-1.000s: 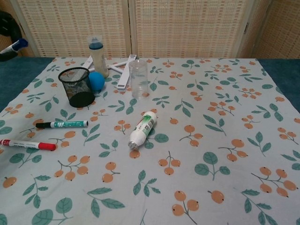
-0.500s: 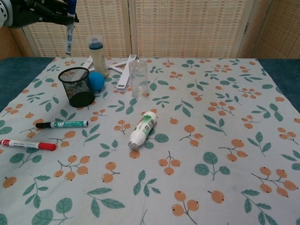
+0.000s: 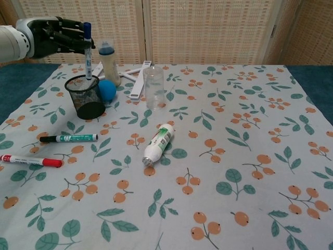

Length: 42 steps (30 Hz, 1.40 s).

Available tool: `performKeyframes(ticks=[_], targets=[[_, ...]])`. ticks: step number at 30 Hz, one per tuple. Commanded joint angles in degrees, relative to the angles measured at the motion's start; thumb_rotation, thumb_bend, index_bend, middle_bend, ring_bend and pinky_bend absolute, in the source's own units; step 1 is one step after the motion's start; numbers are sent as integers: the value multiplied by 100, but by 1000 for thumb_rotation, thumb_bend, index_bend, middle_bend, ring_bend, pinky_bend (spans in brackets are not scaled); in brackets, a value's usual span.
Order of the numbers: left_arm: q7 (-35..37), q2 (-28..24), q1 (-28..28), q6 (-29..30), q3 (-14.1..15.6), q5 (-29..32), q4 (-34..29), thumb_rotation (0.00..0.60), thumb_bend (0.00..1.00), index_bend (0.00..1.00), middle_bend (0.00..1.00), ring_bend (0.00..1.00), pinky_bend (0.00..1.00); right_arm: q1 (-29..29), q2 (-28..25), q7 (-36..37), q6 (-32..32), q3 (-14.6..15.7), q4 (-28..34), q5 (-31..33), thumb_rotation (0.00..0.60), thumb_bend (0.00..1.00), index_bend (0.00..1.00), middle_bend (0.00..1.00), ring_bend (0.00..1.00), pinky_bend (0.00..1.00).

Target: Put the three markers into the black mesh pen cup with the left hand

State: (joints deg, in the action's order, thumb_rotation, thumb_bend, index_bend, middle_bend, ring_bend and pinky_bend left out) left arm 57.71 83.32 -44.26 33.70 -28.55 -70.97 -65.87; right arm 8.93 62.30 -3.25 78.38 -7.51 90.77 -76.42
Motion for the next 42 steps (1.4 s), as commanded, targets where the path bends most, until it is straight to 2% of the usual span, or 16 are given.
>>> performKeyframes(ticks=[1, 12, 18, 20, 25, 29, 35, 38, 42], targets=[[387, 170, -70, -38, 192, -221, 379, 600, 332, 585, 598, 282, 244, -11, -2, -22, 28, -9, 8, 5, 600, 24, 240, 65, 162, 94], [803, 475, -157, 88, 563, -435, 1143, 600, 332, 575, 588, 282, 243, -19, -31, -9, 10, -5, 33, 9, 600, 25, 240, 65, 162, 94], [802, 425, -272, 139, 726, -598, 1334, 600, 332, 568, 567, 265, 239, -19, -31, -16, 12, 4, 46, -13, 600, 25, 240, 65, 162, 94], [826, 376, -282, 166, 788, -649, 1325, 600, 332, 563, 548, 250, 234, -20, -35, -10, 13, 3, 51, -16, 600, 25, 240, 65, 162, 94], [865, 369, -316, 188, 934, -717, 1435, 600, 333, 526, 417, 171, 188, -25, -46, -11, 8, 9, 72, -16, 600, 25, 240, 65, 162, 94], [953, 404, -347, 237, 1016, -745, 1557, 600, 333, 450, 298, 125, 169, -21, -63, -13, -24, 1, 88, 23, 600, 25, 240, 65, 162, 94], [939, 399, -343, 462, 1030, -715, 1574, 600, 334, 445, 310, 128, 167, -25, -51, -12, 1, -2, 81, 5, 600, 25, 240, 65, 162, 94], [500, 214, -227, 839, 1067, -762, 1215, 600, 334, 447, 334, 150, 173, -17, -50, 3, -21, 0, 71, 7, 600, 25, 240, 65, 162, 94], [-1261, -366, 304, 1589, 1345, -740, -95, 600, 334, 394, 321, 159, 187, -15, -63, 88, -58, -12, 37, 39, 600, 25, 240, 65, 162, 94]])
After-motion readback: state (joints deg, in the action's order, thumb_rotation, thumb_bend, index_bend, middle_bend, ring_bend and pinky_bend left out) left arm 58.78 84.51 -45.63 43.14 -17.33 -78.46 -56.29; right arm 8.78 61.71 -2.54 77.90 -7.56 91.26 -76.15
